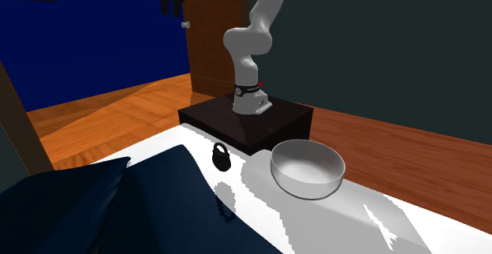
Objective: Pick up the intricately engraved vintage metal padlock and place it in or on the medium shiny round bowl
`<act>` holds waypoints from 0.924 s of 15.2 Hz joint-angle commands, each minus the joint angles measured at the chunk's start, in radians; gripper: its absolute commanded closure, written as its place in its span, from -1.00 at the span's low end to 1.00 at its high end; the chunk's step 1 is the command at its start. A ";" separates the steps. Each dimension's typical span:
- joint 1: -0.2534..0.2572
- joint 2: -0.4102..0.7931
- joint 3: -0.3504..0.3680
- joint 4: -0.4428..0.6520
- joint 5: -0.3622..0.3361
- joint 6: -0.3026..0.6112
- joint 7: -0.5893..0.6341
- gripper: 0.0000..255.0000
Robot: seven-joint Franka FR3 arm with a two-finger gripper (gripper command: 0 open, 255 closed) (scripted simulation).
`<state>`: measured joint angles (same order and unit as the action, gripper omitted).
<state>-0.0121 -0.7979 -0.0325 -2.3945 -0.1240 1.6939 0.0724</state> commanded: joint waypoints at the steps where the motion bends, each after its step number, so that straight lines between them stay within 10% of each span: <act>1: 0.000 0.000 0.000 0.000 0.000 0.000 0.000 -1.00; 14: 0.109 0.157 0.174 -0.202 0.099 0.327 0.166 -1.00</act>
<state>0.0894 -0.6600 0.1289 -2.5841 -0.0306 1.9908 0.2268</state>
